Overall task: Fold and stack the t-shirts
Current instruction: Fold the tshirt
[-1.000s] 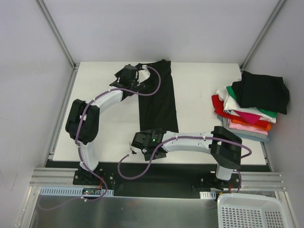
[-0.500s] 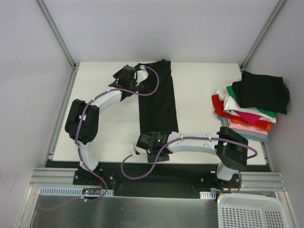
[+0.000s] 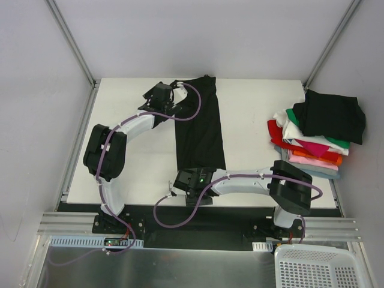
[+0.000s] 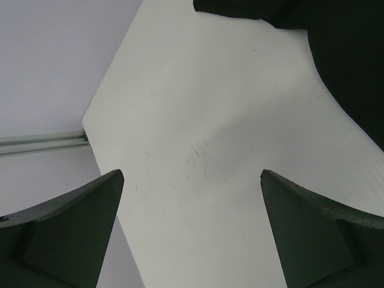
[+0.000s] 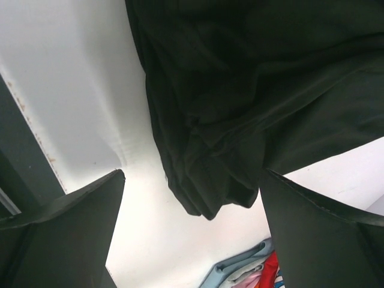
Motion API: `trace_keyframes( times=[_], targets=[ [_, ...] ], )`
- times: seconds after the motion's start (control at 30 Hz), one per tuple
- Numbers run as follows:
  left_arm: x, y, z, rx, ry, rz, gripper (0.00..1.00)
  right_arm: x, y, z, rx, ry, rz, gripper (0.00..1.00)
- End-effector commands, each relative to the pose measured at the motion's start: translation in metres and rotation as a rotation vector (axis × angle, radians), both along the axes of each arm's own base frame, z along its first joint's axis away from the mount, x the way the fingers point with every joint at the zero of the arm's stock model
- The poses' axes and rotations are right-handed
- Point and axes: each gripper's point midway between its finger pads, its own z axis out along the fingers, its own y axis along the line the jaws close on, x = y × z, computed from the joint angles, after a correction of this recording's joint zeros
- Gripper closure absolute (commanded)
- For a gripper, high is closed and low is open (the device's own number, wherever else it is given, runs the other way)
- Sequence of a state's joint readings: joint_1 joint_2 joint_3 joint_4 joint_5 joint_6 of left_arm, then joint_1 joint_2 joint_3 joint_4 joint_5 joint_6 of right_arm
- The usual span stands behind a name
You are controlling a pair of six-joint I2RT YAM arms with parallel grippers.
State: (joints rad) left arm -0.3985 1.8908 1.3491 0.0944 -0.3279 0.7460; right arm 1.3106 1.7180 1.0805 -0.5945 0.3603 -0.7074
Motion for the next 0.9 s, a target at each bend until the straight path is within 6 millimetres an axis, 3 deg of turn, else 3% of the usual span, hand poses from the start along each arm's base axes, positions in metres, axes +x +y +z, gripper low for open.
trace_keyframes(
  times=[0.0,0.87],
  targets=[
    [0.004,0.001,0.000,-0.017,-0.025,0.033,0.01,0.006,0.007,-0.007,0.015,-0.035,-0.017,0.02],
    [-0.006,-0.027,-0.031,-0.031,0.040,-0.024,0.01,0.028,-0.007,-0.037,-0.076,-0.042,-0.021,0.01]
  ],
)
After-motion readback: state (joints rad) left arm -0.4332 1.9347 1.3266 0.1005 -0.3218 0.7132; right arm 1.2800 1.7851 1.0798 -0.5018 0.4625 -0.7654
